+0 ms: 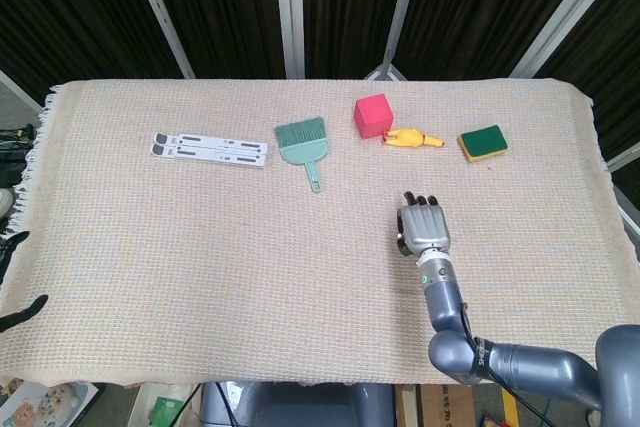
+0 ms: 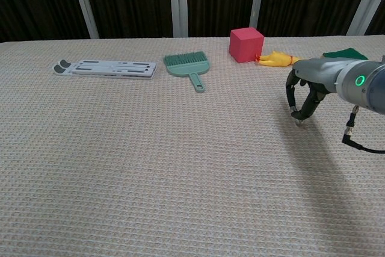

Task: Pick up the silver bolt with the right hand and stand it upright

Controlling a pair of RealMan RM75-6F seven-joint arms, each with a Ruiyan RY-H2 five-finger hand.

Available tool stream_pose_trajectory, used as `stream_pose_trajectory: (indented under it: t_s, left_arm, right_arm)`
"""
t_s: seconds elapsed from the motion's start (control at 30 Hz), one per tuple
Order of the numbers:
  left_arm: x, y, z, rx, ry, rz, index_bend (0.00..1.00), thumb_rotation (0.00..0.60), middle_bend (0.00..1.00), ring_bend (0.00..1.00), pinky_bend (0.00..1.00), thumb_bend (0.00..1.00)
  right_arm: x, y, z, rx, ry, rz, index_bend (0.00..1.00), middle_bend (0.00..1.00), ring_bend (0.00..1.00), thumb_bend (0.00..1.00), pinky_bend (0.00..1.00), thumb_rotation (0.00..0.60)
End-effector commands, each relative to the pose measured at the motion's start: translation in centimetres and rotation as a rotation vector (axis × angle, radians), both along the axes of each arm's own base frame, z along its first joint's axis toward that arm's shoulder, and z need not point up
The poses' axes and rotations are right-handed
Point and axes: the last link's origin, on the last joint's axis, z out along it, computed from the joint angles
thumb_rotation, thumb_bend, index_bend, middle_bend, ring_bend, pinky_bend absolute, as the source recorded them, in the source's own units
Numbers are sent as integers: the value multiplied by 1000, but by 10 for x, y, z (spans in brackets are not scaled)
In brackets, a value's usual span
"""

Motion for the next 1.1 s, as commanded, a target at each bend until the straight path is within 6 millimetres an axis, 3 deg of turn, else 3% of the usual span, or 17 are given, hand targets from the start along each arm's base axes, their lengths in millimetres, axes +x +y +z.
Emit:
stream_pose_trajectory:
  t_s: [0.03,0.5,1.1]
  left_arm:
    - [0,0,0,0,0,0,168,600,0,0,0,232]
    - [0,0,0,3,3,0,168,600,0,0,0,232]
    - [1,-1,-2,3,9,1,168,600,0,0,0,233]
  right_arm:
    - [-1,-1,1,5,-10,-12,652,153,182,388,151,600]
    - [-7,-7,8,0,-112,-55,652,154,182,388,151,600]
    - [-16,-8,16,16,-101,-69,653,154,182,388,142,600]
